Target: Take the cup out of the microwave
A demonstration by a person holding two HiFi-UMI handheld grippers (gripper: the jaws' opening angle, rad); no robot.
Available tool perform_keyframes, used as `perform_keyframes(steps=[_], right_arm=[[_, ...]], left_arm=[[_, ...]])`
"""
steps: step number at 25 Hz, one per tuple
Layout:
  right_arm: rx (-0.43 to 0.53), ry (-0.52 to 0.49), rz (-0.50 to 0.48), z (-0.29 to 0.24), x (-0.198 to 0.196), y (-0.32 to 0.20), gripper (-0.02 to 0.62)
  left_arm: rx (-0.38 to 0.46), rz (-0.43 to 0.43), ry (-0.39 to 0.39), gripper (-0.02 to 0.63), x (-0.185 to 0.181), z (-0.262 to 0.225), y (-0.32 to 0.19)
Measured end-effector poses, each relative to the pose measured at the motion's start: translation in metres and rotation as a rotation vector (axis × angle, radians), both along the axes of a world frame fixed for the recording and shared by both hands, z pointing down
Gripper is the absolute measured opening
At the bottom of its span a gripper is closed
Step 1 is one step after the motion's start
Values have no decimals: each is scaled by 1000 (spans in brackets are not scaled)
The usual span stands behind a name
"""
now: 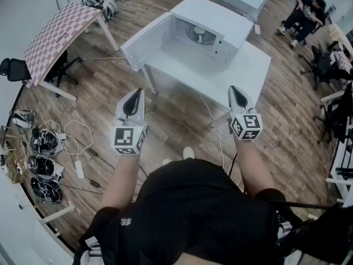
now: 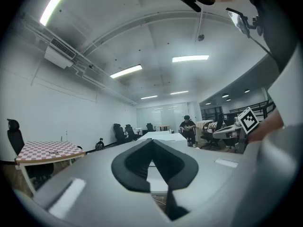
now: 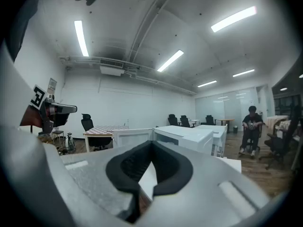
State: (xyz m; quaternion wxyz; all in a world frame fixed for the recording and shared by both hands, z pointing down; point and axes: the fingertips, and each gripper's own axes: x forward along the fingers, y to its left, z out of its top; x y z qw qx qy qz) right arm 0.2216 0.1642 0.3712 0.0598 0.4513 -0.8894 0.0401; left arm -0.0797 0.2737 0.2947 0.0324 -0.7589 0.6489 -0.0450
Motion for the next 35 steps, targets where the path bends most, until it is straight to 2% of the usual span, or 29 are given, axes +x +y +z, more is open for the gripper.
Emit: perform_keyframes(steps=[10, 16, 18, 26, 35], right_arm=[[1, -35, -38, 9, 1, -24, 2], [1, -37, -150, 16, -11, -38, 2], [-2, -33, -161, 21, -14, -45, 2], [-44, -48, -140, 37, -30, -64, 2], [-43, -34, -52, 38, -51, -108, 2]], left_arm=[[22, -17, -27, 6, 15, -6, -18], [16, -64, -28, 6, 24, 3, -29], [11, -77, -30, 6, 25, 7, -32], [4, -58, -43, 6, 18, 13, -53], [22, 39, -32, 6, -3, 12, -126]])
